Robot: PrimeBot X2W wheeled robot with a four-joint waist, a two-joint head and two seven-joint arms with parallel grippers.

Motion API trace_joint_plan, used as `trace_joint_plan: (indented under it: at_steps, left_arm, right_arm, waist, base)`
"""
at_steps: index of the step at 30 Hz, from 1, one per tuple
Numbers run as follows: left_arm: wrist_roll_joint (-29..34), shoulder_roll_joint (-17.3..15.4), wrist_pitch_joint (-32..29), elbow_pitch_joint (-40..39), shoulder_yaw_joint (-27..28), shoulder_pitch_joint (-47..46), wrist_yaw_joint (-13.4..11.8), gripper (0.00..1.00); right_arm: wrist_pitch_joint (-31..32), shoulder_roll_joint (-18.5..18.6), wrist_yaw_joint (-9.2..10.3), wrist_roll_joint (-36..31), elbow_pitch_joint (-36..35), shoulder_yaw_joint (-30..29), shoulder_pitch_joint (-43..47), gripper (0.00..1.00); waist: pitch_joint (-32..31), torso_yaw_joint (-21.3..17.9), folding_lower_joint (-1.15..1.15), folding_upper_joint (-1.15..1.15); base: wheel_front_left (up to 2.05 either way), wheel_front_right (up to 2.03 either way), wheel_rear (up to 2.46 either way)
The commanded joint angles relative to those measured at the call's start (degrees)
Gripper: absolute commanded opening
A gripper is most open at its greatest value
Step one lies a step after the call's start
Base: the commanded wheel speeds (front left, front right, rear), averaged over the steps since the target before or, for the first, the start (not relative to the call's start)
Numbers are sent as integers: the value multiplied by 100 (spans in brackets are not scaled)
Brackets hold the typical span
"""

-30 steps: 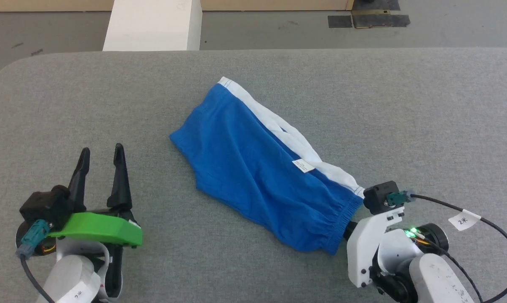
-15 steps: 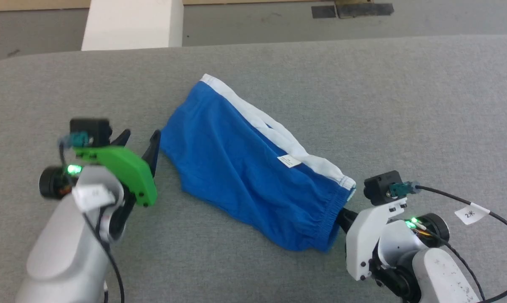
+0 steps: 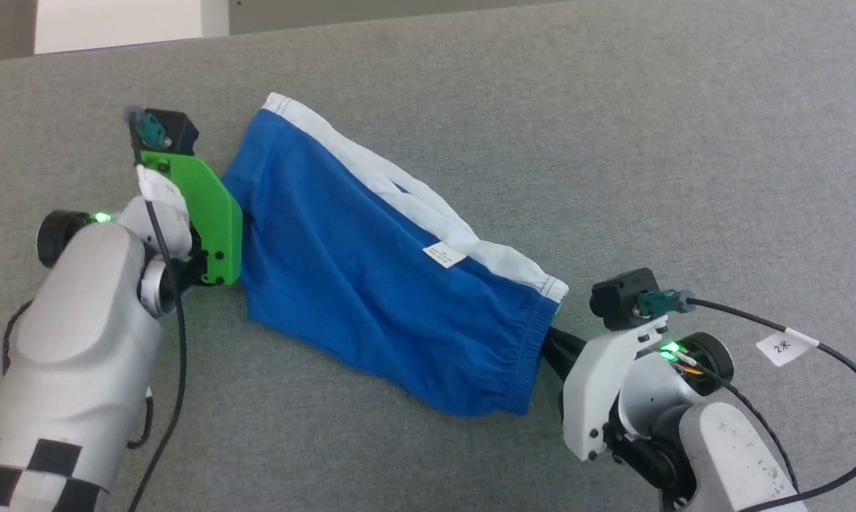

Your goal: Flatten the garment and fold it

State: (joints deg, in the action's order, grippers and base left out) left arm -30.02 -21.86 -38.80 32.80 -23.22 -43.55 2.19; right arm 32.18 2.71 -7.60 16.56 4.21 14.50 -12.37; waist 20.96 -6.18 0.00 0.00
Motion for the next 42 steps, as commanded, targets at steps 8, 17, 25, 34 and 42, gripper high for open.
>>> trace_joint_plan:
  at_steps: [8,17,25,34,42]
  left_arm:
    - [-449,182,-274,134,-37,355,236,0]
    - [-1169,273,349,-200,623,684,268,0]
    - [-1572,277,802,-1202,1022,1861,104,0]
    - [-1809,429,945,-2575,1194,3478,-427,0]
    - [-1955,549,1008,-3384,1345,4343,-831,0]
  right_arm:
    - [-86,17,11,7,145,-102,-75,0]
    - [107,17,11,135,152,-383,2,0]
    - [741,200,11,192,-78,-702,195,0]
    - [1266,657,11,613,-156,-805,395,0]
    - [1650,963,11,859,150,-902,272,0]
  waist:
    - [39,14,0,0]
    - [-373,240,0,0]
    - [-816,518,0,0]
    - [-1121,876,0,0]
    - [-1167,1025,0,0]
  base:
    - [0,0,0]
    - [0,0,0]
    - [0,0,0]
    - [0,0,0]
    - [0,0,0]
